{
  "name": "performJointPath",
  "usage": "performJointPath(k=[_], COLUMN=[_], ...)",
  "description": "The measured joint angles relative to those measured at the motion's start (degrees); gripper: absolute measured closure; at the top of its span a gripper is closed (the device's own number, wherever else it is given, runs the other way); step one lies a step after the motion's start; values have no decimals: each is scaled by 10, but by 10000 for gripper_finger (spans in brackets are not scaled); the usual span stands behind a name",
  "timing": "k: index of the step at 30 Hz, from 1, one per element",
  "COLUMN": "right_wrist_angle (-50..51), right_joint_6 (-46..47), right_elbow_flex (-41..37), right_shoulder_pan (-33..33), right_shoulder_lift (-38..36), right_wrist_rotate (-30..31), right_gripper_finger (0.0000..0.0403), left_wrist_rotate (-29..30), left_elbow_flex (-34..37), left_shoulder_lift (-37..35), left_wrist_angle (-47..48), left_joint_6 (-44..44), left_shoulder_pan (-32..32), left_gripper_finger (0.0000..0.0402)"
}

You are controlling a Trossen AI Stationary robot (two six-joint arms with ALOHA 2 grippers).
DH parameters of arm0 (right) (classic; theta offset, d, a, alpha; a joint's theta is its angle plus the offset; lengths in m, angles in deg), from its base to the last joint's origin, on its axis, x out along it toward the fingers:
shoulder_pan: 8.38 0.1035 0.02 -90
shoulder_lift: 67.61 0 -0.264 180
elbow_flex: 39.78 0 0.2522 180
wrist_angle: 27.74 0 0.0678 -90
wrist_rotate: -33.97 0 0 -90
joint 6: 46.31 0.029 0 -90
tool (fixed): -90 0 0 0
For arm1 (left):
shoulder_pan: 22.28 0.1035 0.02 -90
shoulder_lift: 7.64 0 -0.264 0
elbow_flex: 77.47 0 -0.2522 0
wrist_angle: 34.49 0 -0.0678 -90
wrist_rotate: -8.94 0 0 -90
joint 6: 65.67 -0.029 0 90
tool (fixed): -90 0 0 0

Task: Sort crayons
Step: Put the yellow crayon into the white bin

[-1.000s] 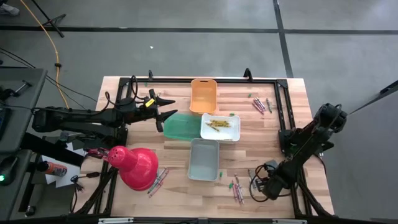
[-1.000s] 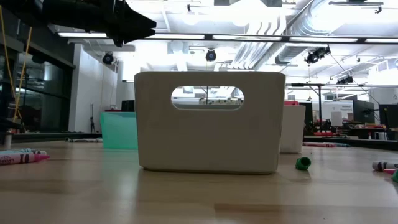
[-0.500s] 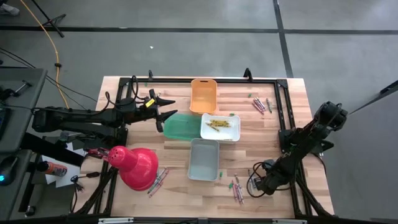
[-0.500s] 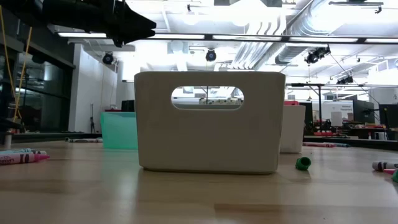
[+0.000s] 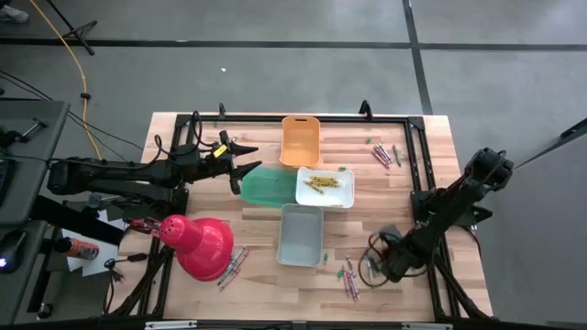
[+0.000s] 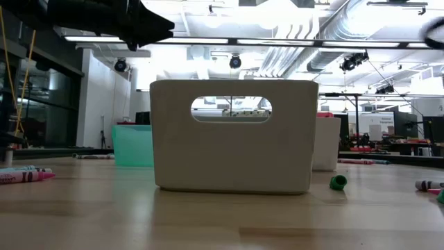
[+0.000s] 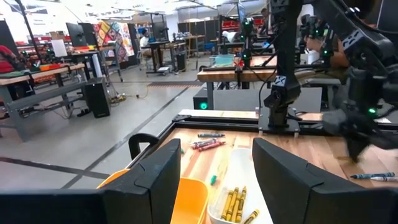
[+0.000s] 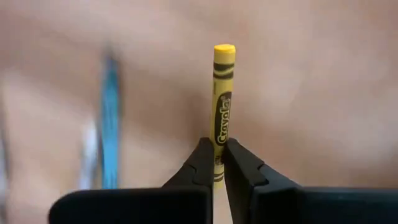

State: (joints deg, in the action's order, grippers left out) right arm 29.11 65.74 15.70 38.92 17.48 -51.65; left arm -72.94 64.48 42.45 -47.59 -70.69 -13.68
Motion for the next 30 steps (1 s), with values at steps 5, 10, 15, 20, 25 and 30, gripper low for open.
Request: performJointPath(k=[5,10,15,20,25,30], right_wrist_angle=[40,55,53,34,-91,-355], right_joint_6=[-37,-68,-152,-280,-517,-818], right_elbow_flex=[34,32,32,32,32,-13], right_shoulder_pan=[0,-19,-52,-116,-210,-322], right_shoulder_lift=[-49,-85,-96,-96,-96,-97], right_wrist_rotate=[191,247,348,471,464,321], right_gripper_finger=[399,401,402,402,402,402], left_wrist_rotate=[2,2,2,2,-25,-119], left_elbow_flex=[0,0,0,0,0,0], left_shoulder_lift=[0,0,0,0,0,0], left_wrist_angle=[0,0,1,0,0,-8], left_joint_6=[-1,1,2,3,3,3], left_shoulder_pan=[0,0,0,0,0,0], left_gripper_finger=[215,215,215,215,215,215])
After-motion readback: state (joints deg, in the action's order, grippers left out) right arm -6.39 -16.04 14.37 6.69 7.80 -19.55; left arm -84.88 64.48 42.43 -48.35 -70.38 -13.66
